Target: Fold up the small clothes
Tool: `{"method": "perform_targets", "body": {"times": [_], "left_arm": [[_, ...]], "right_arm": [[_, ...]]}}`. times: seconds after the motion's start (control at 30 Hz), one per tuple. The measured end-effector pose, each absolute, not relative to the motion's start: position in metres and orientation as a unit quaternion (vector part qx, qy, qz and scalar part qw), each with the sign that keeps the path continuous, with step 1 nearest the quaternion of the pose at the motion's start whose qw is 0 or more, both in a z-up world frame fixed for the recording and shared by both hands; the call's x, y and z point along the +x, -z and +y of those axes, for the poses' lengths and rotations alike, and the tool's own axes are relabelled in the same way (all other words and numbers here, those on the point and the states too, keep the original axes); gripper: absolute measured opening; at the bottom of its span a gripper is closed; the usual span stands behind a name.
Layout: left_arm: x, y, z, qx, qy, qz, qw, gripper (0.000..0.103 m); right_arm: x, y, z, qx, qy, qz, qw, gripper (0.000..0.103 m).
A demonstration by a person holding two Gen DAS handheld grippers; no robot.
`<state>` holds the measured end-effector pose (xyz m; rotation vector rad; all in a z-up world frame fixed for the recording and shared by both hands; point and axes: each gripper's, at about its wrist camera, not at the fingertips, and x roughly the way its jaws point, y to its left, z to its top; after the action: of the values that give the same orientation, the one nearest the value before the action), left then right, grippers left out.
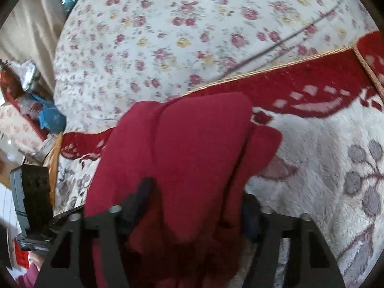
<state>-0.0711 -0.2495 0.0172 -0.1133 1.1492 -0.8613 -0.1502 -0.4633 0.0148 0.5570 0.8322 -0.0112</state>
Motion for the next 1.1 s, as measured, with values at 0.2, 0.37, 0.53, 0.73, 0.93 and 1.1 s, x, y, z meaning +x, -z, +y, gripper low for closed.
{"method": "perform_targets", "body": {"times": [0.2,0.37,0.53,0.73,0.93,1.1], "left_arm": [[-0.084,-0.053,-0.228,-0.057,0.390,0.511,0.764,0.050],[-0.108,-0.072,-0.186,-0.033,0.348,0.506,0.789,0.050],[-0.113,-0.051,-0.166,-0.033,0.300,0.538,0.787,0.059],[-0.126,-0.061,-0.156,-0.010,0.249,0.497,0.831,0.083],[-0.135,-0.058,-0.151,0.007,0.220,0.468,0.856,0.089],[-0.135,-0.060,-0.148,0.010,0.227,0.443,0.867,0.089]], "right_arm": [[-0.160,-0.043,-0.445,0.287,-0.054,0.366,0.883,0.057],[-0.154,-0.044,-0.407,0.266,-0.102,0.387,0.877,0.059],[-0.162,-0.038,-0.393,0.233,-0.032,0.428,0.872,0.072],[-0.209,-0.101,-0.358,0.135,-0.039,0.375,0.916,0.064],[-0.222,-0.076,-0.308,0.057,-0.061,0.420,0.904,0.044],[-0.220,-0.034,-0.327,0.093,-0.012,0.472,0.877,0.038]]}}
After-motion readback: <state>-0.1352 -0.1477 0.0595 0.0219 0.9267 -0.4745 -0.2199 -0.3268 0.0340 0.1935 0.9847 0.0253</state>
